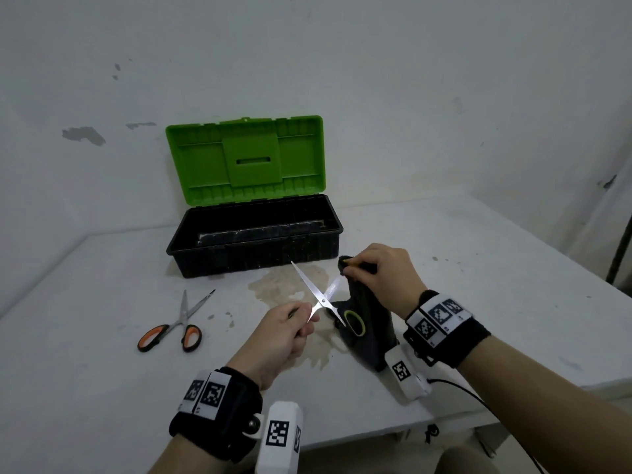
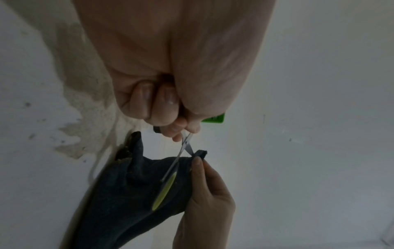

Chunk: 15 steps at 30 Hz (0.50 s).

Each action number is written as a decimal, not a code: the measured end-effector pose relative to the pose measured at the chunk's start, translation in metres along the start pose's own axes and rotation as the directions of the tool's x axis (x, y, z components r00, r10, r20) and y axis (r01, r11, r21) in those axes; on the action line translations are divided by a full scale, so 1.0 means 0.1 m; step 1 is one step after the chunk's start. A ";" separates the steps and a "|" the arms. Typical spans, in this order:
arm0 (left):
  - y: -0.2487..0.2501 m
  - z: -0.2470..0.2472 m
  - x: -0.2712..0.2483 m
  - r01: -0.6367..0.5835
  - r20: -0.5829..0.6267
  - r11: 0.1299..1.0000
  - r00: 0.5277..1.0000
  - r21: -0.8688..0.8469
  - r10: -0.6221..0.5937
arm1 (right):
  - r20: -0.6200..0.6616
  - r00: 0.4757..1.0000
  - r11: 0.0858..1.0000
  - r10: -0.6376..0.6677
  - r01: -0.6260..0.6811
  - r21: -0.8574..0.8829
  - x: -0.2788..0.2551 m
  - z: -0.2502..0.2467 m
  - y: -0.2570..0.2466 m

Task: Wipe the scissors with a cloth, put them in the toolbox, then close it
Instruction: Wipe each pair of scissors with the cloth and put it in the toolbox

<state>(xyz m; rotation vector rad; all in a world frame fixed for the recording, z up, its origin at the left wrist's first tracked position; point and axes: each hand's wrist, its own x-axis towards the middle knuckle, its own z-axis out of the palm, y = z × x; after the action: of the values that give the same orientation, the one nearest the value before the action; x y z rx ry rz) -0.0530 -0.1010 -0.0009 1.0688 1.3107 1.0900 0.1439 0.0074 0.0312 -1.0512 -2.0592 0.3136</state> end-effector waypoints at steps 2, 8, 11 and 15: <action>-0.01 0.01 0.00 0.002 -0.022 1.000 1.000 -0.005 -0.002 | -0.030 0.999 0.999 -0.028 0.029 0.042 -0.02 -0.04 -0.02; 0.08 0.06 0.03 -0.043 -0.006 0.999 0.999 0.011 0.043 | 0.069 0.959 0.960 -0.276 0.272 0.067 -0.18 0.10 -0.14; 0.08 0.05 0.03 -0.053 0.005 0.999 0.999 0.001 0.053 | 0.019 0.971 0.968 -0.240 0.238 0.081 -0.14 0.11 -0.08; 0.02 0.01 0.03 -0.018 -0.001 1.000 1.000 0.002 0.018 | -0.022 0.996 0.996 -0.088 0.088 0.030 -0.01 0.05 0.03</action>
<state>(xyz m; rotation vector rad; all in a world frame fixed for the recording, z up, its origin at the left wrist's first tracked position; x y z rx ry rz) -0.0525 -0.0976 0.0009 1.0833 1.3053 1.1024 0.1426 0.0085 0.0261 -0.9388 -2.0693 0.2875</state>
